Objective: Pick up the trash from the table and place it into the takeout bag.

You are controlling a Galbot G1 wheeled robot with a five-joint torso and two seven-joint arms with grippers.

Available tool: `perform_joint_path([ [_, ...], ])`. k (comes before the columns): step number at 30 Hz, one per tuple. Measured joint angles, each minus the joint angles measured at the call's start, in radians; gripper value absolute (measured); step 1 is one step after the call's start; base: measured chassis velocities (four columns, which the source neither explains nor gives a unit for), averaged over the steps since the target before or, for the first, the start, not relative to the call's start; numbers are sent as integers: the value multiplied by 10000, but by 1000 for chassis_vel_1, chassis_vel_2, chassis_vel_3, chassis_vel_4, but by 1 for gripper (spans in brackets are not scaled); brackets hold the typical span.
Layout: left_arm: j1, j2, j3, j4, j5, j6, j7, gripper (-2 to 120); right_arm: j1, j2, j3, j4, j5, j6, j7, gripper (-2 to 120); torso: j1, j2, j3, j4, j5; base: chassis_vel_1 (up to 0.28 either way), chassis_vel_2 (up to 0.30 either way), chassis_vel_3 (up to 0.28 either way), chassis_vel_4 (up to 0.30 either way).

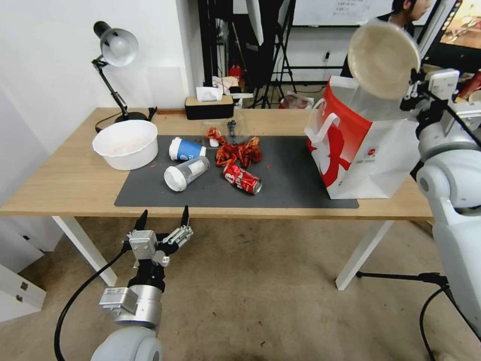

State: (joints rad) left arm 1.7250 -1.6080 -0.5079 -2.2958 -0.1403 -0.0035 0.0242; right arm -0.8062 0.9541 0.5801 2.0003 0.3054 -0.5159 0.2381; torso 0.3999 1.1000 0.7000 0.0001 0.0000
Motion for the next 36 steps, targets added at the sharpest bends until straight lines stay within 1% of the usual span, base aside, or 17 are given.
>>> perform_joint_path([
  [1, 0, 0, 0, 0, 0, 0, 0, 100, 0, 0, 0, 0, 0, 0, 0, 11, 0, 0, 0, 0, 0, 0, 0, 0, 0],
  [3, 13, 0, 4, -25, 13, 0, 8, 100, -27, 17, 0, 6, 18, -16, 32, 22, 0, 0, 0, 0, 0, 0, 0, 0, 0],
  [6, 28, 0, 11, -31, 29, 0, 12, 100, -33, 16, 7, 15, 74, -17, 66, 31, 0, 0, 0, 0, 0, 0, 0, 0, 0],
  [8, 35, 0, 16, -39, 44, 0, 15, 100, -19, 6, 20, 62, 733, 348, 137, 41, 0, 0, 0, -3, 1, 0, 0, 0, 0],
  [9, 35, 0, 16, -39, 44, 0, 15, 100, -19, 6, 20, 62, 733, 348, 137, 41, 0, 0, 0, -3, 1, 0, 0, 0, 0],
  [10, 38, 0, 18, -47, 45, 0, 17, 100, 0, -6, 19, 123, 1319, 618, 211, 44, 1, 0, 1, -2, 1, 0, 0, 0, 0],
  [12, 45, 0, 19, -70, 46, 0, 20, 100, 36, -23, -25, 480, 3386, 1539, 368, 54, 0, 0, 0, 0, -3, 0, 0, 0, 0],
  [13, 45, 0, 19, -70, 46, 0, 20, 100, 36, -23, -25, 480, 3386, 1539, 368, 54, 0, 0, 0, 0, -3, 0, 0, 0, 0],
  [16, 46, 0, 16, -84, 45, 0, 22, 100, -397, 42, -157, 1215, 5688, 2786, 198, 70, 0, 0, 0, 1, -5, 0, 0, 0, 0],
  [19, 49, 0, 16, -84, 44, 0, 22, 100, -916, 124, -247, 1608, 6083, 3143, -55, 76, 0, 0, 0, 0, -3, 0, 0, 0, 0],
  [21, 44, 0, 11, -77, 29, -1, 23, 100, -1656, 304, -417, 2023, 5802, 3449, -302, 86, 0, 1, -1, -2, 0, 0, 0, 0, 0],
  [22, 44, 0, 11, -77, 29, -1, 23, 100, -1656, 304, -417, 2023, 5802, 3449, -302, 86, 0, 1, -1, -2, 0, 0, 0, 0, 0],
  [24, 26, 1, -8, -25, 11, -12, 16, 100, -2525, 584, -523, 2358, 4753, 3682, -476, 98, 0, 0, -1, -1, 0, 0, 0, 0, 0],
  [29, 9, 0, -27, 46, -11, -43, 7, 100, -3823, 842, -544, 2705, 3444, 4041, -663, 100, 1, 0, 0, -1, 1, 0, 0, 0, 0],
  [33, -6, 0, -62, 129, -35, -93, -15, 100, -5796, 1218, -541, 3041, 1891, 4824, -703, 100, 0, -1, -1, -2, 1, 0, 0, 0, 0],
  [34, -6, 0, -62, 129, -35, -93, -15, 100, -5796, 1218, -541, 3041, 1891, 4824, -703, 100, 0, -1, -1, -2, 1, 0, 0, 0, 0],
  [36, -30, 0, -78, 176, -57, -108, -26, 100, -6839, 1474, -568, 3047, 983, 5437, -684, 100, -1, 0, -1, -4, -1, 0, 0, 0, 0],
])
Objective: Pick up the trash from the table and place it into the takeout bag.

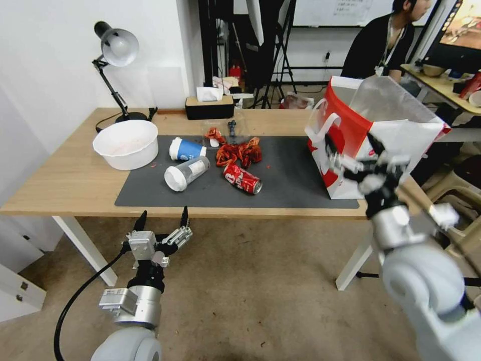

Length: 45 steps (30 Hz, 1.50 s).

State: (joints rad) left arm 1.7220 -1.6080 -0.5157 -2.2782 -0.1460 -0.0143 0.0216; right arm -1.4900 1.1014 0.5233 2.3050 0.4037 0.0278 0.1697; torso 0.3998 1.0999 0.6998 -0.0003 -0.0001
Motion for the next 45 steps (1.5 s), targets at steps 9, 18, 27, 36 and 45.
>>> perform_joint_path([
  [9, -50, 0, -11, 99, -33, -9, -15, 100, -1533, 383, -296, -1206, -858, 1274, 174, 100, 1, 0, 0, 2, 2, 0, 0, 0, 0],
  [18, -62, 0, -18, 120, -42, -13, -21, 100, -1653, 495, -448, -1789, -841, 1494, 261, 100, 2, 0, 2, 3, 1, 0, 0, 0, 0],
  [27, -68, 0, -14, 151, -43, -39, -22, 100, -1188, 370, -586, -1522, -438, 1050, 232, 100, 1, 0, 2, 1, 2, 0, 0, 0, 0],
  [36, -65, 0, -15, 152, -33, -46, -23, 100, 1064, -420, -1498, -1434, 1735, -597, 146, 100, 2, 0, 2, 4, 0, 0, 0, 0, 0],
  [45, -37, 0, -69, 140, 5, -47, -23, 100, 4177, -1506, -3071, -2468, 4753, -2372, -587, 100, 2, 0, 3, 4, 1, 0, 0, 0, 0],
])
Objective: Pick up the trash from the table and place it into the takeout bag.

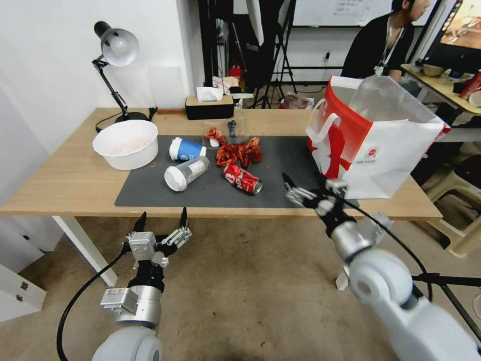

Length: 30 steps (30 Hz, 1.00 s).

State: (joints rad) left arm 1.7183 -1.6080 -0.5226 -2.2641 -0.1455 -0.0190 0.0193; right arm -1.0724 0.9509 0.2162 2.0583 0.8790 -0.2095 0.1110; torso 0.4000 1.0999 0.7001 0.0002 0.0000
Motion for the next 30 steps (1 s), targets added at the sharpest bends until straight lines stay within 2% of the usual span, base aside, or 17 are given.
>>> perform_joint_path([
  [2, 14, -1, -23, -1, 11, -5, -1, 100, 888, -148, -528, -477, 732, -645, 21, 100, 0, 0, 0, 0, 0, 0, 0, 0, 0],
  [3, 14, -1, -23, -1, 11, -5, -1, 100, 888, -148, -528, -477, 732, -645, 21, 100, 0, 0, 0, 0, 0, 0, 0, 0, 0],
  [7, 28, -1, -71, -1, 23, -9, -9, 100, 2338, -215, -1402, -1202, 1344, -1905, 316, 100, 0, 0, 0, -2, -1, 0, 0, 0, 0],
  [11, 40, -1, -76, -1, 36, -21, -11, 100, 3166, -114, -1959, -1668, 1328, -2498, 487, 100, 0, 0, 0, 0, 0, 0, 0, 0, 0],
  [16, 40, 0, -79, 0, 43, -29, -12, 100, 3571, -29, -2282, -1932, 1311, -2762, 580, 100, 1, 0, 0, -1, -3, 0, 0, 0, 0],
  [19, 35, 0, -95, 0, 51, -40, -12, 100, 4152, 242, -2965, -2474, 1447, -3531, 929, 100, 0, 0, 0, -2, -1, 0, 0, 0, 0],
  [23, 23, 0, -114, 16, 51, -42, -15, 100, 4401, 535, -3394, -2849, 1485, -3721, 1019, 100, 1, 0, -1, -1, 1, 0, 0, 0, 0],
  [30, -3, 0, -178, 50, 31, -51, -32, 100, 4486, 726, -3535, -3017, 1399, -3798, 1102, 98, 0, 1, -1, -2, 0, 0, 0, 0, 0],
])
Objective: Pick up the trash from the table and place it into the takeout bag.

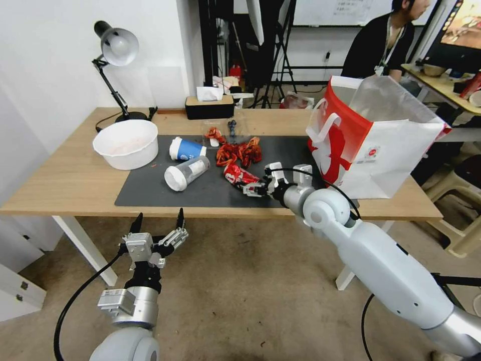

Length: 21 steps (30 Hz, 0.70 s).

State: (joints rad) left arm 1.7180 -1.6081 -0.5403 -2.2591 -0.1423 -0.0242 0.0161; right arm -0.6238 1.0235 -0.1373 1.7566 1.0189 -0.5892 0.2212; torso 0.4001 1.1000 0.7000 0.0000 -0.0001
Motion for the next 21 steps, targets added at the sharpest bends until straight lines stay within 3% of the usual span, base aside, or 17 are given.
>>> perform_joint_path([
  [6, -35, 0, -19, 33, -18, -3, -6, 100, -9, 15, 0, -1, -69, -56, 50, 82, 0, 0, 0, 0, 0, 0, 0, 0, 0],
  [8, -48, 0, -9, 53, -20, -3, -9, 100, -23, 1, 0, -10, -97, -132, 97, 69, 0, 1, 0, 0, 0, 0, 0, 0, 0],
  [14, -55, 0, 22, 58, -20, -5, -9, 100, -39, 31, 30, 41, 15, -490, 469, 51, 0, 1, -2, 0, 1, 0, 0, 0, 0],
  [21, -31, 0, 20, 46, -23, -15, -9, 100, -75, 61, 108, 93, 94, -586, 596, 51, 0, 0, -2, 0, 1, 0, 0, 0, 0],
])
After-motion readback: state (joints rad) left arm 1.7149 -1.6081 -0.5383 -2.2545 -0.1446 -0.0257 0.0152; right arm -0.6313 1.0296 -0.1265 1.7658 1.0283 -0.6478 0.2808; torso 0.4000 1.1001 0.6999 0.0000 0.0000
